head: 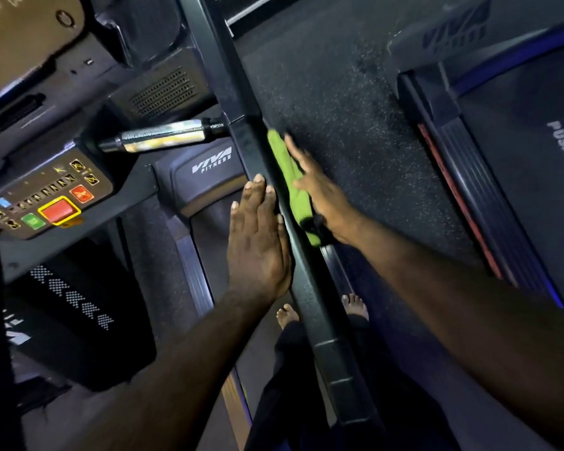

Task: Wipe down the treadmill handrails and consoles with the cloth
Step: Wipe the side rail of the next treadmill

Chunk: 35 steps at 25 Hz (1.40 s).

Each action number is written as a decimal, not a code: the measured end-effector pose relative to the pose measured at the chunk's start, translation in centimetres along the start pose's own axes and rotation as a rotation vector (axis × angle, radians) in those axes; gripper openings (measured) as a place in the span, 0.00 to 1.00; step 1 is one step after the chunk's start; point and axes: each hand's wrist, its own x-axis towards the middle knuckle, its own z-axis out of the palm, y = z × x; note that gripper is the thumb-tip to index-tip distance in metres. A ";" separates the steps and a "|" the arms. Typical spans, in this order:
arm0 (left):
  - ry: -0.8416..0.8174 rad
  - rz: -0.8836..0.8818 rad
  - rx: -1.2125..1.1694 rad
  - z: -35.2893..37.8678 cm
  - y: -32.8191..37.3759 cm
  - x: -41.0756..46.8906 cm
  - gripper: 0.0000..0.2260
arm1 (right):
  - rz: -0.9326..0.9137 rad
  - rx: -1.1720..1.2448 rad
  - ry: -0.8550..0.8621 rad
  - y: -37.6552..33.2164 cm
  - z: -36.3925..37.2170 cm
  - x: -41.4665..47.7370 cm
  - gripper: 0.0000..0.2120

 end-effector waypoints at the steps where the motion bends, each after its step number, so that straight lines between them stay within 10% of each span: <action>1: 0.004 0.013 -0.002 0.0 0.0 -0.1 0.21 | -0.014 0.000 -0.013 0.6 0.2 -2.4 0.33; 13: 0.049 -0.056 -0.098 -0.1 -0.2 -0.2 0.18 | -0.025 -0.212 0.009 -1.5 0.8 -4.4 0.35; 24: 0.211 -0.547 -0.625 -1.0 -1.6 -3.8 0.10 | -0.374 -1.334 -0.102 -8.0 2.1 9.6 0.31; 30: 0.059 -0.794 -0.800 -0.7 -0.6 -7.9 0.08 | -0.717 -1.793 -0.577 -10.4 3.9 7.3 0.28; 35: 0.240 -0.947 -0.913 -0.3 -2.5 -10.4 0.15 | -0.547 -1.970 -1.339 -9.2 9.6 -0.9 0.24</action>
